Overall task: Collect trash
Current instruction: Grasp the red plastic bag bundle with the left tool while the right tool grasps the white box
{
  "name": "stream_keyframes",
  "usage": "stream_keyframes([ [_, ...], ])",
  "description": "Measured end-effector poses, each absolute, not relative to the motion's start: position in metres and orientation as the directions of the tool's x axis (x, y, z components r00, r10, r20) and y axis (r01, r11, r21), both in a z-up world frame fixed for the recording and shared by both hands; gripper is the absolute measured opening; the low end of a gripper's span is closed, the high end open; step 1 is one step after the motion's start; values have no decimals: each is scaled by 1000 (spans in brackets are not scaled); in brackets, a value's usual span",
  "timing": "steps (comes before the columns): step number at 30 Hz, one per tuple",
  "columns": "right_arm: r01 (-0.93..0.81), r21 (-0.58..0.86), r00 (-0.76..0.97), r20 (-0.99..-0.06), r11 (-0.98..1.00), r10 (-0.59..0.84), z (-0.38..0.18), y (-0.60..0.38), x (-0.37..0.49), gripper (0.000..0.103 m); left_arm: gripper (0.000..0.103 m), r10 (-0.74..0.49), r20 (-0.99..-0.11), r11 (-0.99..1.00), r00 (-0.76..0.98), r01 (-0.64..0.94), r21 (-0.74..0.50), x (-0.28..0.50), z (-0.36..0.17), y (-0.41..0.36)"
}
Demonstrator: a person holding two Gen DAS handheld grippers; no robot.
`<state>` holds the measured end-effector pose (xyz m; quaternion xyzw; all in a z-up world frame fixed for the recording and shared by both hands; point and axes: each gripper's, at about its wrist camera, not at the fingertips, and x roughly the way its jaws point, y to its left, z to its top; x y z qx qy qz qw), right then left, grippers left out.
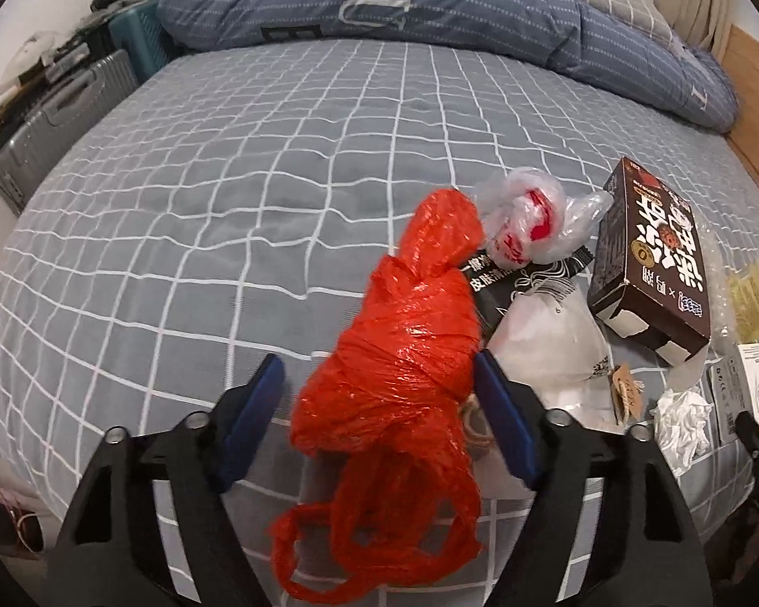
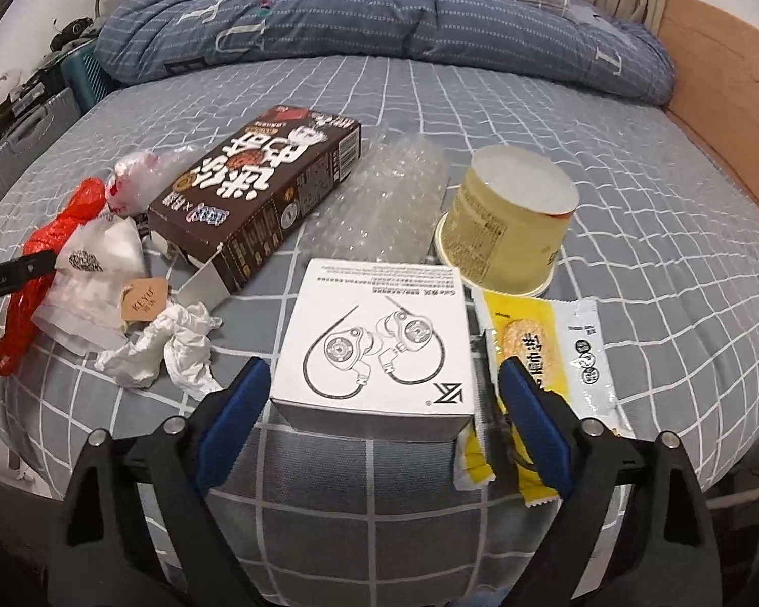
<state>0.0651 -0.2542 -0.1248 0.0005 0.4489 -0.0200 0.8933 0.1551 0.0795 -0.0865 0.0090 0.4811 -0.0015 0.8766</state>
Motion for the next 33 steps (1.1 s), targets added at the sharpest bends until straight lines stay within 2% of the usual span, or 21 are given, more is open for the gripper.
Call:
stream_keyframes([
  [7,25,4,575,-818,1000,-11,-129,-254,67,70,57,4,-853,999,522,32,25,156,-92,71],
  [11,24,5,570,-822,1000,-10,-130,-254,67,69,46,-11,-860,999,510,41,11,155,-95,70],
  [14,26,11,570,-821,1000,-6,-130,-254,67,68,42,-16,-858,999,513,41,6,154,-93,69],
  [33,21,18,608,-794,1000,2,-108,-254,59,68,41,-6,-818,1000,575,10,0,137,-62,68],
])
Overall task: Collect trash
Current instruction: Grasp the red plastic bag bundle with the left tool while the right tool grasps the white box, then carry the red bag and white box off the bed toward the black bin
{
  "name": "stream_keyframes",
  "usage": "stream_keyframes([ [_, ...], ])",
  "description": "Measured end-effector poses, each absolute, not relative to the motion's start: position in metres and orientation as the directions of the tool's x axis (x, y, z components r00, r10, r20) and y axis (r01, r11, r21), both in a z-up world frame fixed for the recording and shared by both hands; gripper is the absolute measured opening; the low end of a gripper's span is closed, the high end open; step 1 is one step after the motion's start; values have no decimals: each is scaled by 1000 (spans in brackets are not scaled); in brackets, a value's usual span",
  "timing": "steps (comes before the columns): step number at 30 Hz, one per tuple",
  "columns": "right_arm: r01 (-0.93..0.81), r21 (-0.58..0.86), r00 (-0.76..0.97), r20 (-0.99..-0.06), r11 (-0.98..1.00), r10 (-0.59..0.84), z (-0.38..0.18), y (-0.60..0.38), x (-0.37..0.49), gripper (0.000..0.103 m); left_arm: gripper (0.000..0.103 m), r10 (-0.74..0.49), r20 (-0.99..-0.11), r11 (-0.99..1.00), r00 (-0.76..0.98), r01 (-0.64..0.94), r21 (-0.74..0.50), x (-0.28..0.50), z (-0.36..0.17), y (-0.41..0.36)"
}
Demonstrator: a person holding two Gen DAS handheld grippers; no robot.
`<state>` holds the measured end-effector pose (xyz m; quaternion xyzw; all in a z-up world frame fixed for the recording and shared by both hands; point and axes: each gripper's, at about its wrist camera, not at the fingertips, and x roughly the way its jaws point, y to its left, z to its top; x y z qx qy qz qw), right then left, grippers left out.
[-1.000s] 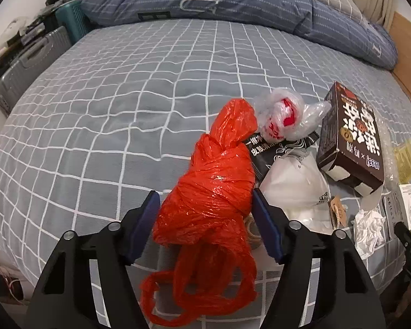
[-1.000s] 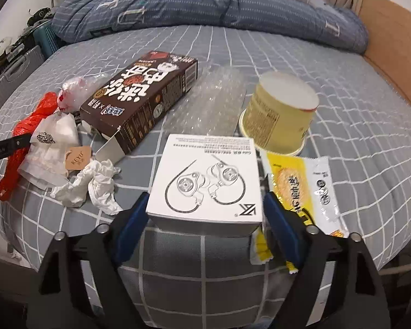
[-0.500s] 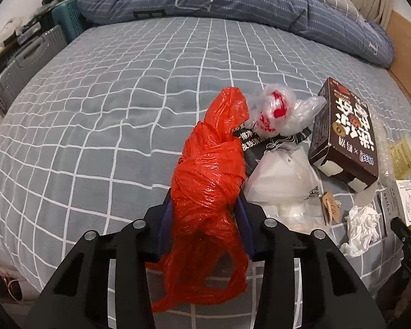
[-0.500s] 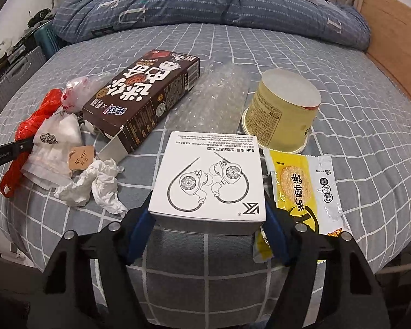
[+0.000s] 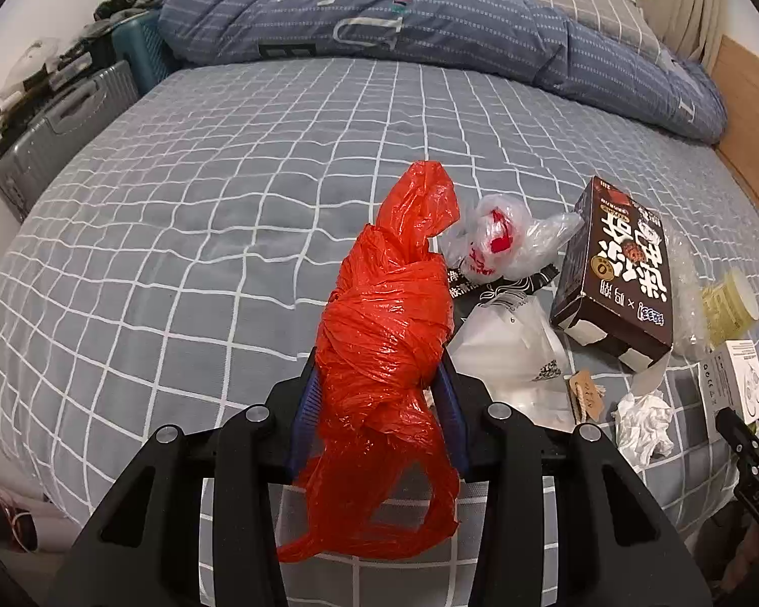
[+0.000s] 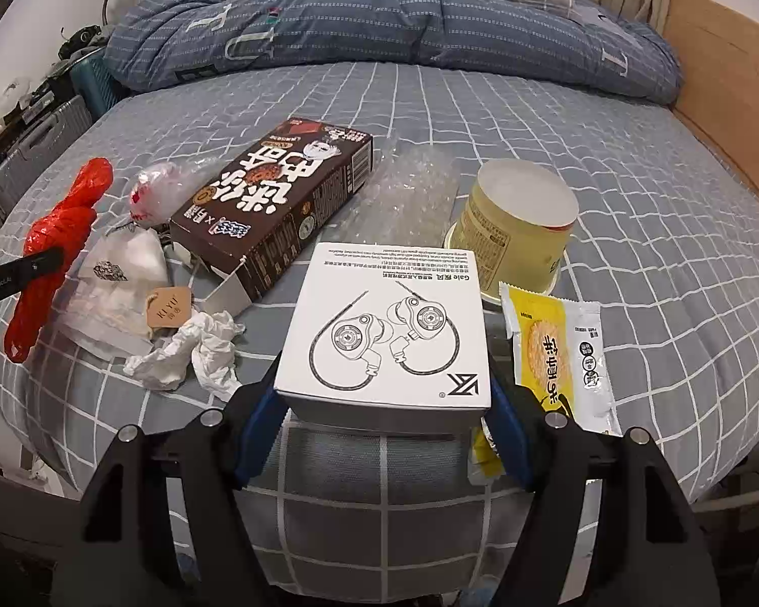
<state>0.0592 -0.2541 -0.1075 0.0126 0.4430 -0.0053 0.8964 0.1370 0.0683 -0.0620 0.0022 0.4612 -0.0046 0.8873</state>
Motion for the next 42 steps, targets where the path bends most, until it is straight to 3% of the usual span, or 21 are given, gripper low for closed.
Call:
stream_keyframes([
  [42,-19,45,704,-709,999,45,-36,-245,-25,68,41,-77,-749,997,659,67,-44,12,2,27],
])
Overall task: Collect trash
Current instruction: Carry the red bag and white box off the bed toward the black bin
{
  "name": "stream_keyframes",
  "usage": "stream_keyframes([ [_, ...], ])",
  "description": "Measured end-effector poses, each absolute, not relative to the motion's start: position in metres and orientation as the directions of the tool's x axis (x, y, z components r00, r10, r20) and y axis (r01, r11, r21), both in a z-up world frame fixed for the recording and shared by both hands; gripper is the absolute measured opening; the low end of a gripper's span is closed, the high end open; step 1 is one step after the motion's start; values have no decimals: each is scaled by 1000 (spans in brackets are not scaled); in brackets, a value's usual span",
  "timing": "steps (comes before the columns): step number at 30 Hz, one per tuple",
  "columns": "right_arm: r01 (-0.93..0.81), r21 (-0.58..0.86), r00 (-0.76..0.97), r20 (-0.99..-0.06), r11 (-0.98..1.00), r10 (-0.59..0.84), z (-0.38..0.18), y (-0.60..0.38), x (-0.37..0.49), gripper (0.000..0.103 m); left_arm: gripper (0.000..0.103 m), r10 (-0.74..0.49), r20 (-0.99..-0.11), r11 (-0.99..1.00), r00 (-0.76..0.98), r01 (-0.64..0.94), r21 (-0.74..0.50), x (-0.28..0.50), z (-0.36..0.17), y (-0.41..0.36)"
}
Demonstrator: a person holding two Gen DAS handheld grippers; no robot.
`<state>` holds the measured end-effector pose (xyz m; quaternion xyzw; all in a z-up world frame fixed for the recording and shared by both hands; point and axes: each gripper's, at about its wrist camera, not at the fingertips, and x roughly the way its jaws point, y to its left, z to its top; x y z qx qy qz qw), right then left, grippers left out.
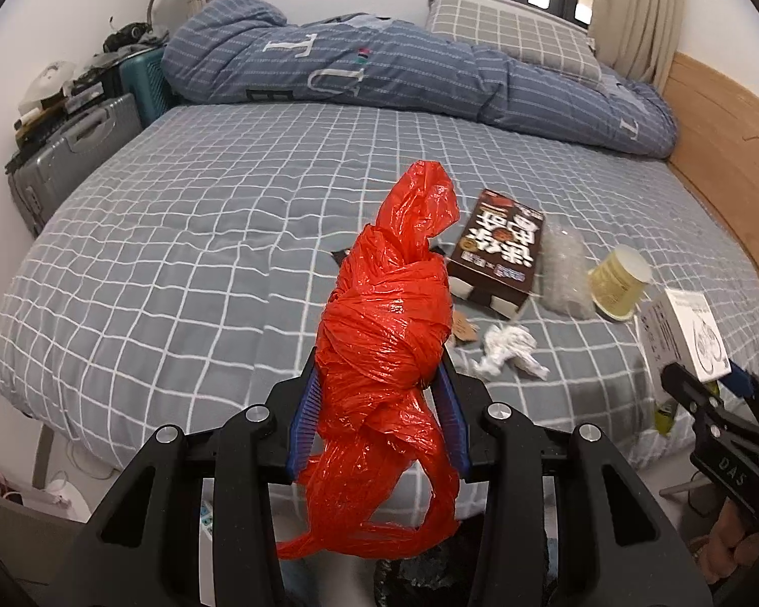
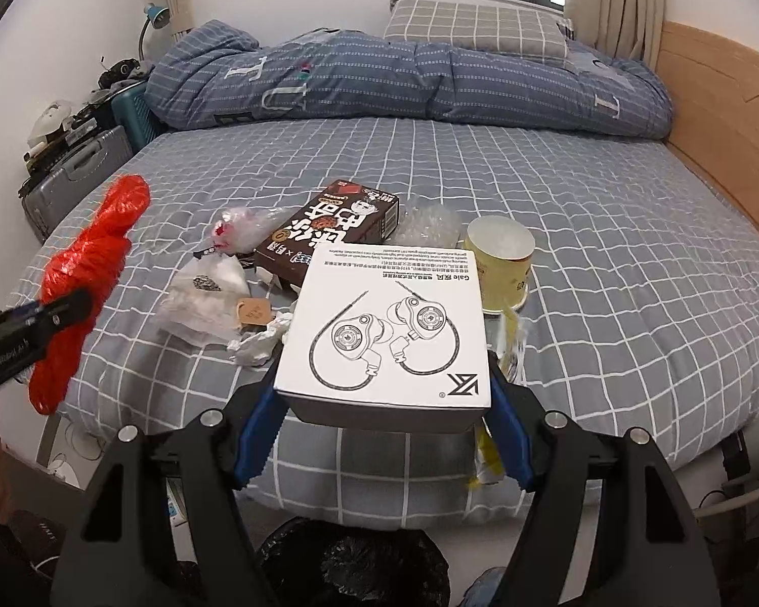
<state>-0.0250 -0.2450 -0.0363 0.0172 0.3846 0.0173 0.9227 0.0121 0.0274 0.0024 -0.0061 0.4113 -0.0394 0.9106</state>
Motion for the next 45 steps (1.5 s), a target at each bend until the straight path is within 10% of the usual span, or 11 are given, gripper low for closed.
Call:
stream_keyframes([
  [45,-41,43,603,-795,998,59,-62,-217,-142,68,41,-64,-837,998,543,50,-44,-115,-43,18],
])
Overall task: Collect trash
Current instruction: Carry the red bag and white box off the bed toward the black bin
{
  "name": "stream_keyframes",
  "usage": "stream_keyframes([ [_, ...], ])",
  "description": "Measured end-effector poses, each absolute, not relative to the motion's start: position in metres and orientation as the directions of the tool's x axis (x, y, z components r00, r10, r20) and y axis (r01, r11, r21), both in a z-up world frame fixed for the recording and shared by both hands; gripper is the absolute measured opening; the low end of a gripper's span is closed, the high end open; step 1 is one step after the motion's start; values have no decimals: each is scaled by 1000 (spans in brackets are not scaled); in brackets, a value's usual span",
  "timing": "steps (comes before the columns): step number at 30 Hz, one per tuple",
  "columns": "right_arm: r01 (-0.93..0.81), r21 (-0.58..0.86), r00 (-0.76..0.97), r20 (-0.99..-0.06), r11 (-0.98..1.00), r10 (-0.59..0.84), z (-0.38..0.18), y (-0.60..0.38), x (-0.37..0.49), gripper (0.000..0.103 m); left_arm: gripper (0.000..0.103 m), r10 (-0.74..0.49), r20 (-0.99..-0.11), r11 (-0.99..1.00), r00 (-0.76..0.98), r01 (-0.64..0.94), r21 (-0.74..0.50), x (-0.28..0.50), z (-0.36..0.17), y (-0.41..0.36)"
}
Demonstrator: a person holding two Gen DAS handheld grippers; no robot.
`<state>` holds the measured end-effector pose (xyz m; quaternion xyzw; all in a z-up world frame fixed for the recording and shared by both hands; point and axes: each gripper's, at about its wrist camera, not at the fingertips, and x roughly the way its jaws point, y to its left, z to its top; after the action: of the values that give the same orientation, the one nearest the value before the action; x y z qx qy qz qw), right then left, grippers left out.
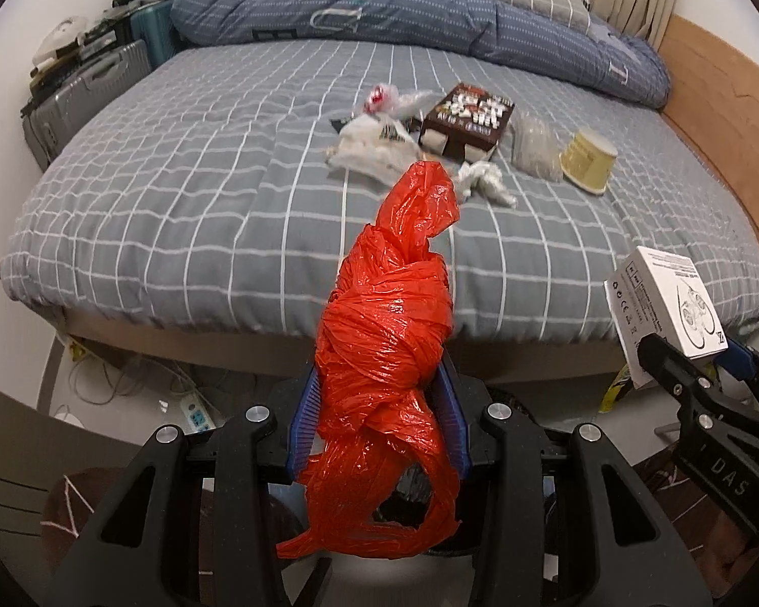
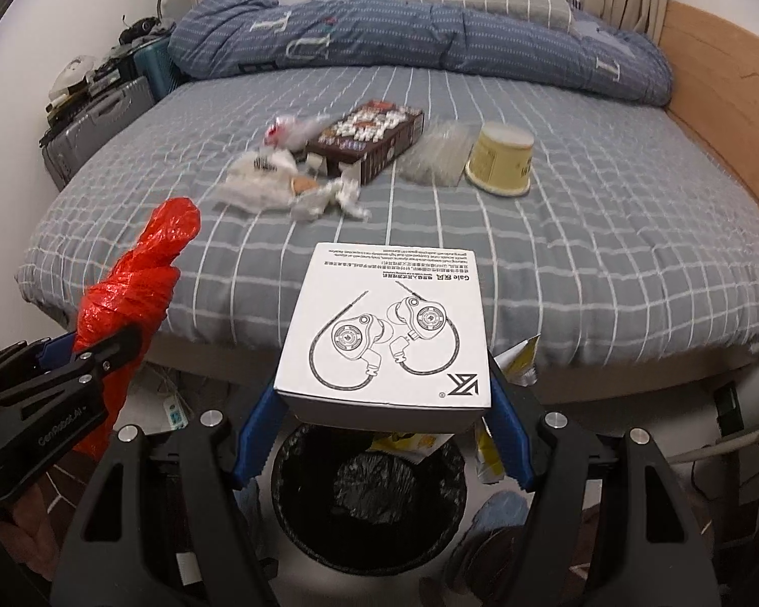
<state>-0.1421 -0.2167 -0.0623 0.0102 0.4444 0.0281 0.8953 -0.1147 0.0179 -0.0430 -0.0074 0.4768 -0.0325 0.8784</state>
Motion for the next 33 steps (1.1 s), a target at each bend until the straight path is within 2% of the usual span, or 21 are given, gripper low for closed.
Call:
stream_keyframes([
  [33,5,28,370,-929,1000,24,-198,-221,-145,68,41,-38,-940,999,338,28,-30,-125,-171,30],
])
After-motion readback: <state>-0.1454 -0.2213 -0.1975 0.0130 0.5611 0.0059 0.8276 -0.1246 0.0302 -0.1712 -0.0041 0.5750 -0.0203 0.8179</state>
